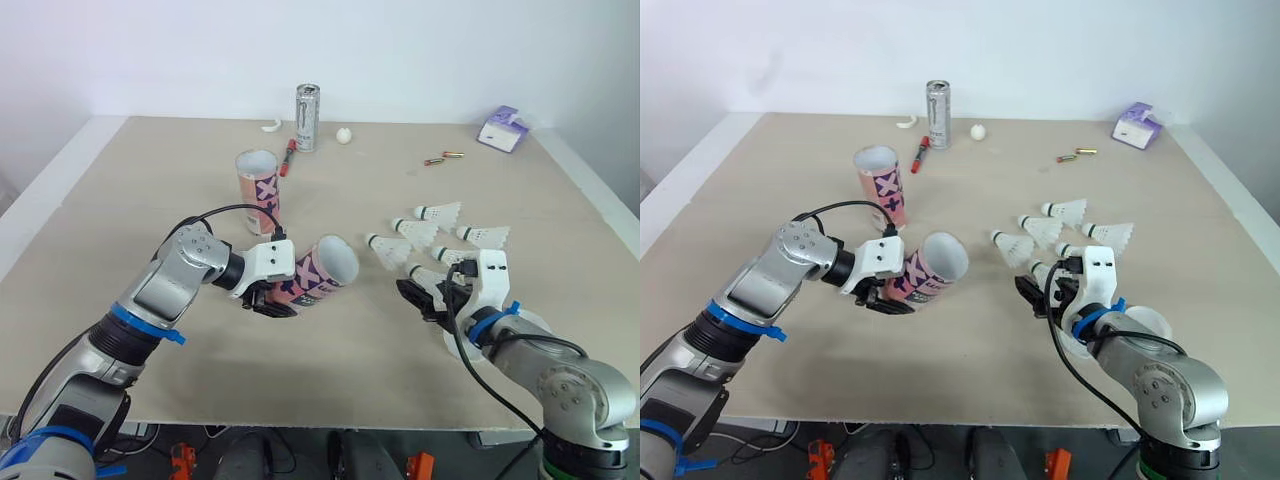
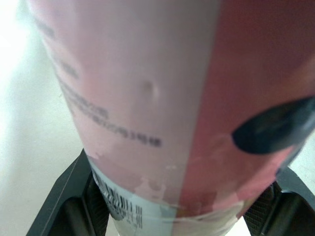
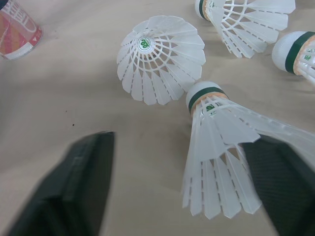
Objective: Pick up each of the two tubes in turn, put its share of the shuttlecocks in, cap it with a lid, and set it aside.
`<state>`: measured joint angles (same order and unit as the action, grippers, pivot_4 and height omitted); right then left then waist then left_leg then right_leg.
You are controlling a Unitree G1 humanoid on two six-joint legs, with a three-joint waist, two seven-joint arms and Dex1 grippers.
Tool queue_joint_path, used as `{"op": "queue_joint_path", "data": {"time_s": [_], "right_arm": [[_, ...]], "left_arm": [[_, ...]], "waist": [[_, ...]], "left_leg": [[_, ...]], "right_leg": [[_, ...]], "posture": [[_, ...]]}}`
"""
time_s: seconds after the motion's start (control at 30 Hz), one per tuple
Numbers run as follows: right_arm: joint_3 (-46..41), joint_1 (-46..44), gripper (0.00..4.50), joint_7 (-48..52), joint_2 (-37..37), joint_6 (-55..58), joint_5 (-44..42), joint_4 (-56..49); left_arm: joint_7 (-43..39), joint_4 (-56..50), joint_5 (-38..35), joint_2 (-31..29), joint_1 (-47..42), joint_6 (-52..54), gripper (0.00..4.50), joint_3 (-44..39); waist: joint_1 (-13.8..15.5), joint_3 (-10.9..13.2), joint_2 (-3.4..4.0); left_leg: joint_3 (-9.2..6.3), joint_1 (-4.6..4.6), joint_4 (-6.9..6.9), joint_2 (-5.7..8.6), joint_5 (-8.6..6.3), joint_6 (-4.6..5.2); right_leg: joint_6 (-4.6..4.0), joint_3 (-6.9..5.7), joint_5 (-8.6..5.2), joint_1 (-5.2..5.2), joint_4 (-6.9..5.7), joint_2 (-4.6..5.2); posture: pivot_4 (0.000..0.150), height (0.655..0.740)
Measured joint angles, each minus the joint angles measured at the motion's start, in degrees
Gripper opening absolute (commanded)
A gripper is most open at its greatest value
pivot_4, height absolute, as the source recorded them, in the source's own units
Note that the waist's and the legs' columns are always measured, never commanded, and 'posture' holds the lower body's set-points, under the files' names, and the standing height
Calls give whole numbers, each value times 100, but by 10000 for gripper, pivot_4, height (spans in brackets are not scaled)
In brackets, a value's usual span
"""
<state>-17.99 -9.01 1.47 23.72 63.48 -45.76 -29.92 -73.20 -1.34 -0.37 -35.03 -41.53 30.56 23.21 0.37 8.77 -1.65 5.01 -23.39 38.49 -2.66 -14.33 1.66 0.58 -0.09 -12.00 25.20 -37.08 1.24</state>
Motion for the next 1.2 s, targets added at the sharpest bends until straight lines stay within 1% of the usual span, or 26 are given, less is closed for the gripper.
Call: {"op": "queue_joint_path", "data": {"time_s": [0.03, 0.07, 0.1, 0.17, 0.23, 0.63, 0.67, 0.7, 0.8, 0.83, 0.87, 0.9, 0.93, 0.97, 1.0, 1.03, 1.13, 1.2], "right_arm": [[-1, -23, 27886, -59, -20, 24, 11, 6], [-1, -35, 21653, -78, -23, 47, 28, 26], [-1, -36, 17210, -94, -22, 58, 55, 45], [-2, -46, 6244, -134, -22, 89, 98, 79], [-3, -51, 480, -149, -22, 108, 110, 94], [-5, -89, 480, -155, 78, 274, 217, 9], [-5, -81, 480, -52, 280, 331, 202, -96], [-72, -99, 480, 155, 682, 357, 163, -359], [-66, -82, 480, 480, 1155, 356, 122, -575], [-49, -41, 480, 670, 1434, 326, 124, -664], [-91, 50, 480, 1261, 2153, 161, 174, -904], [-91, 54, 480, 1280, 2176, 155, 175, -911], [-92, 183, 480, 1880, 2757, -80, 259, -1050], [-92, 205, 480, 2613, 3395, -585, 446, -1075], [-137, 88, 480, 3048, 3664, -1021, 600, -1111], [-79, -82, 480, 3371, 3785, -1364, 710, -1091], [355, -1026, 480, 4275, 4029, -2651, 1076, -1128], [704, -1357, 480, 4514, 4032, -3078, 1312, -1109]], "left_arm": [[21, -17, -6, 0, 10, 21, 29931, 0], [30, -42, -10, 1, 15, 59, 29931, 0], [36, -53, -13, 1, 17, 80, 29931, 0], [43, -60, -13, 1, 19, 91, 29931, 0], [47, -60, -14, 2, 19, 96, 29931, 0], [141, -59, -18, 59, 19, 121, 29931, 5], [144, -58, -19, 73, 19, 119, 29931, 6], [145, -43, -23, 82, 17, 115, 29931, 7], [145, -22, -24, 92, 13, 104, 29931, 8], [145, -3, -24, 107, 7, 93, 29931, 10], [142, 75, -28, 119, -4, 68, 29931, 8], [142, 76, -29, 120, -4, 68, 29931, 8], [135, 142, -29, 138, -31, 42, 29931, 12], [117, 262, -29, 177, -76, -26, 29931, 13], [120, 335, -15, 202, -104, -43, 29931, 13], [132, 394, -12, 217, -117, -46, 29931, 8], [209, 527, 18, 310, -206, -18, 29931, 37], [247, 525, 13, 333, -210, -15, 29931, 55]], "waist": [[-1, 0, 0], [-2, 0, 0], [-2, 0, 0], [-2, 0, 0], [-2, 0, 0], [-3, 0, 1], [-2, 4, 6], [-1, 3, 7], [-1, 3, 8], [1, 3, 10], [3, 3, 10], [3, -3, 2], [4, -1, 5], [4, 4, 17], [4, 1, 11], [3, 2, 8], [-5, 3, 11], [-2, 0, 5]], "left_leg": [[0, 0, 0, 0, 0, 0], [0, 0, 0, 1, 0, 0], [0, 0, 0, 1, 0, 0], [1, 0, 0, 1, 0, 0], [1, 0, 0, 1, 0, 0], [1, 0, 0, 2, 0, 0], [2, -2, 1, 3, 0, 0], [2, -1, 3, 5, -2, 4], [3, -1, 2, 7, -3, 6], [3, -1, 2, 7, -4, 6], [2, 1, 0, 11, -4, 9], [-1, 1, 5, 10, -8, 14], [-2, 3, 5, 10, -7, 15], [1, 2, 6, 16, -4, 20], [-2, 7, 7, 15, -3, 22], [-3, 8, 13, 15, -3, 22], [0, 12, 12, 14, 3, 31], [-2, 11, 13, 8, 3, 30]], "right_leg": [[0, 1, 0, 0, 0, 0], [1, 3, 0, 0, 0, 0], [1, 4, 0, 0, 0, 0], [1, 6, 0, 0, 0, 0], [1, 6, 0, 0, 0, -1], [2, 11, 0, 1, -1, -3], [3, 13, 0, 2, -2, -2], [6, 18, 0, 0, -2, -4], [7, 21, -1, 1, -2, -3], [8, 21, -1, 1, -2, -3], [11, 23, -4, -1, -1, -2], [9, 22, -5, -4, 0, -9], [10, 24, -5, -6, -1, -9], [15, 29, -3, -3, -2, -7], [16, 29, -2, -10, -1, -10], [16, 28, -1, -12, -1, -15], [10, 40, 2, -12, -1, -20], [9, 40, 2, -13, -1, -23]], "posture": [[1500, 7400], [1500, 7400], [1500, 7400], [1500, 7400], [1500, 7400], [1500, 7400], [1500, 7400], [1500, 7400], [1500, 7400], [1500, 7400], [1500, 7400], [1500, 7400], [1500, 7400], [1500, 7400], [1500, 7400], [1500, 7400], [1500, 7400], [1500, 7400]]}}
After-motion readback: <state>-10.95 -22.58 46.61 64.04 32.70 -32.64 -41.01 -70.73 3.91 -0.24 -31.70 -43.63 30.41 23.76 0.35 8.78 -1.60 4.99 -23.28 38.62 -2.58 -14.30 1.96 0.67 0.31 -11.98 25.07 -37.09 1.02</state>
